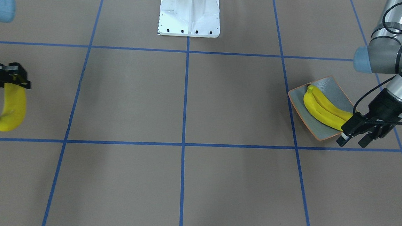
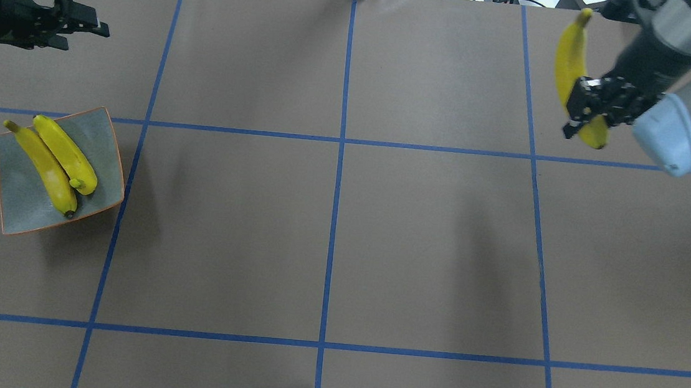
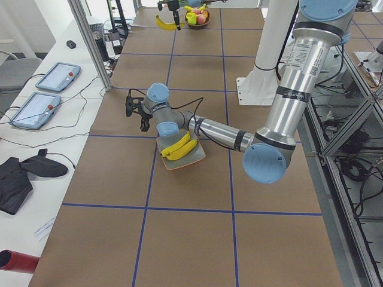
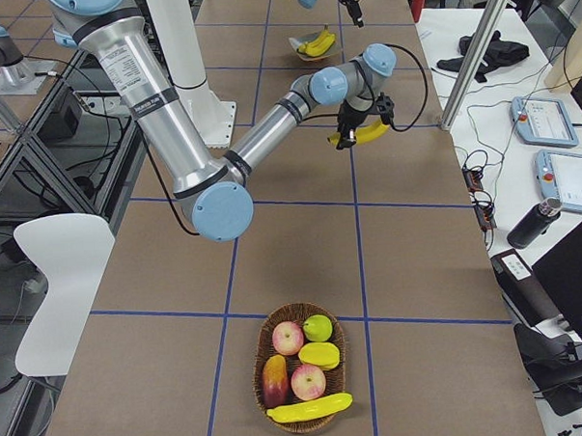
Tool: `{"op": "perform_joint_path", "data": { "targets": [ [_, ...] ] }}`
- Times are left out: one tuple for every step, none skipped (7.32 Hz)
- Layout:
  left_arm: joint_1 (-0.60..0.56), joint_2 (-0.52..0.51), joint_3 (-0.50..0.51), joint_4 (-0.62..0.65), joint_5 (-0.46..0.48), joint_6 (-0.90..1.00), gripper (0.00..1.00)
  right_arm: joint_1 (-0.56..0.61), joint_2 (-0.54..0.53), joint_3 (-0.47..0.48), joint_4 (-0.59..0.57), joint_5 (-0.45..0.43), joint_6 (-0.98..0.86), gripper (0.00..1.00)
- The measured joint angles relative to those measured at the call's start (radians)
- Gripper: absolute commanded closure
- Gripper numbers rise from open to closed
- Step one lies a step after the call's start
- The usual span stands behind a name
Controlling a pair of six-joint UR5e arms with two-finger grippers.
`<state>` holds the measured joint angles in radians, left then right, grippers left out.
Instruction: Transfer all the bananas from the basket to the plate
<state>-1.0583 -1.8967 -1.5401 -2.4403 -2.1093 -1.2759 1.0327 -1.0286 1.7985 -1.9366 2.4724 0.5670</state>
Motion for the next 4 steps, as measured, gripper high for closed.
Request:
{"op": "perform_joint_path", "data": {
  "targets": [
    [0.035,-0.043,0.000,-0.020,0.001,-0.085,0.00,-0.067,0.059,-0.026,0.097,0.000,0.158,1.00],
    [0.069,-0.071,0.000,-0.074,0.005,-0.181,0.00,-0.127,0.108,-0.054,0.187,-0.003,0.288,1.00],
    [0.098,-0.082,0.000,-0.154,0.016,-0.274,0.00,-0.176,0.146,-0.071,0.236,-0.006,0.364,1.00],
    [0.134,-0.086,0.000,-0.248,0.043,-0.361,0.00,-0.214,0.176,-0.078,0.257,-0.007,0.407,1.00]
  ]
}}
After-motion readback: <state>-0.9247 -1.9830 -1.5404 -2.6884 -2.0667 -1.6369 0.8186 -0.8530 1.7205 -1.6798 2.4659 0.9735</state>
